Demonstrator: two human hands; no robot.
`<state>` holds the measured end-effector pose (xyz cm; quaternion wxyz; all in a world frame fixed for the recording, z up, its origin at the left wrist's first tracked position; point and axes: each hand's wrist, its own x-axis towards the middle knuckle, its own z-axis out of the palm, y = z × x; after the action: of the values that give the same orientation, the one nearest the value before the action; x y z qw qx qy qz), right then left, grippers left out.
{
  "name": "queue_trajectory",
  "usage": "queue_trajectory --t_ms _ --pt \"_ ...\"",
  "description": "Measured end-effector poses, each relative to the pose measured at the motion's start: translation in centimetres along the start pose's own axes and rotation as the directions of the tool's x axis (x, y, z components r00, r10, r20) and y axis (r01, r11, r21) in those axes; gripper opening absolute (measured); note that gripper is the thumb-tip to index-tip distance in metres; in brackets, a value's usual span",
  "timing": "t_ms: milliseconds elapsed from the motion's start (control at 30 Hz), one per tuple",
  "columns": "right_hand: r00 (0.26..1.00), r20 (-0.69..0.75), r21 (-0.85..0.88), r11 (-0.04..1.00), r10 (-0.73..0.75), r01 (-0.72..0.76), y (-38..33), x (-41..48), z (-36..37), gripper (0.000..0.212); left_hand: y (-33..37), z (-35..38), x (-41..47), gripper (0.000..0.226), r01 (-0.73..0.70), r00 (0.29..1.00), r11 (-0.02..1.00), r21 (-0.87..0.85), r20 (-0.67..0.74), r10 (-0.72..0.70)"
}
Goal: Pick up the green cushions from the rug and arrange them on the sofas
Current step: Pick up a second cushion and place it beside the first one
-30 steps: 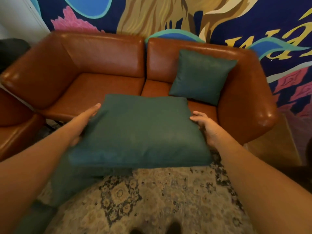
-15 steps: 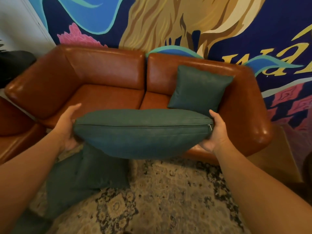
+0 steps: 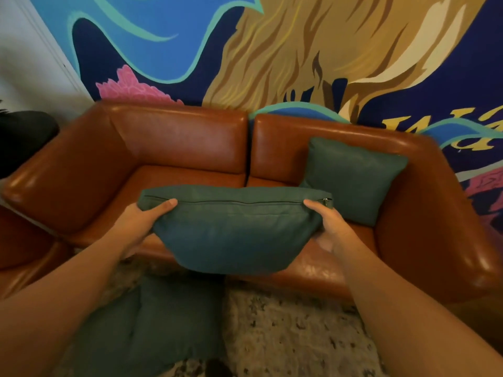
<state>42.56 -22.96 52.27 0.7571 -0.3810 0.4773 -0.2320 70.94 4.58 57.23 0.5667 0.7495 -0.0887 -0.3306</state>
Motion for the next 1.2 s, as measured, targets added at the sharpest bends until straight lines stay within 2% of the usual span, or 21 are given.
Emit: queue_trajectory --t_ms 67,100,200,300,400,467,567,667,767,833,1067,1200 --pt "0.999 0.023 -0.062 0.997 -0.033 0.034 -0.5 1.8 1.9 0.091 1.2 -0.8 3.6 0.050 -0.020 0.999 0.997 0.072 -0.030 0.022" --pt "0.998 0.014 -0.091 0.994 -0.055 0.056 -0.7 2.6 2.6 0.091 1.8 -1.0 5.0 0.047 -0.022 0.998 0.995 0.100 -0.050 0.027" --pt "0.996 -0.036 -0.132 0.988 -0.084 0.079 -1.1 5.1 4.4 0.048 3.1 -1.0 9.0 0.042 -0.032 0.998 0.986 0.164 -0.049 0.040" --pt "0.990 -0.100 -0.144 0.986 -0.103 0.088 -1.7 7.6 5.6 0.036 4.0 -0.5 12.6 0.045 -0.044 0.997 0.963 0.266 -0.043 0.057" --pt "0.984 -0.130 -0.157 0.982 -0.125 0.104 -2.4 10.7 6.4 0.028 5.1 0.0 16.2 0.073 -0.080 0.992 0.910 0.407 -0.054 0.111" --pt "0.978 -0.144 -0.183 0.976 -0.150 0.122 -3.0 13.1 6.8 0.029 5.4 0.8 19.0 0.082 -0.092 0.988 0.879 0.467 -0.066 0.138" --pt "0.967 -0.189 -0.209 0.969 -0.169 0.129 -4.0 16.9 7.4 0.043 6.3 2.8 23.0 0.069 -0.109 0.978 0.839 0.534 -0.092 0.185" --pt "0.964 -0.231 -0.216 0.973 -0.134 0.084 -5.0 21.7 7.7 0.048 6.5 5.2 28.4 0.062 -0.108 0.977 0.814 0.571 -0.090 0.193" --pt "0.962 -0.262 -0.211 0.977 -0.083 0.027 -5.9 26.4 7.7 0.046 6.5 7.6 33.6 0.069 -0.073 0.981 0.814 0.576 -0.104 0.161" --pt "0.958 -0.280 -0.212 0.977 -0.064 0.003 -6.5 29.1 7.7 0.046 6.4 9.1 36.6 0.066 -0.052 0.984 0.802 0.595 -0.107 0.143" --pt "0.967 -0.247 -0.174 0.978 0.070 -0.115 -8.9 38.7 8.3 0.033 6.7 13.7 45.5 0.065 0.029 0.981 0.792 0.610 -0.171 0.096" --pt "0.962 -0.249 -0.176 0.972 0.111 -0.158 -9.3 43.3 8.8 0.035 7.3 15.6 49.8 0.072 0.078 0.975 0.760 0.646 -0.210 0.078"
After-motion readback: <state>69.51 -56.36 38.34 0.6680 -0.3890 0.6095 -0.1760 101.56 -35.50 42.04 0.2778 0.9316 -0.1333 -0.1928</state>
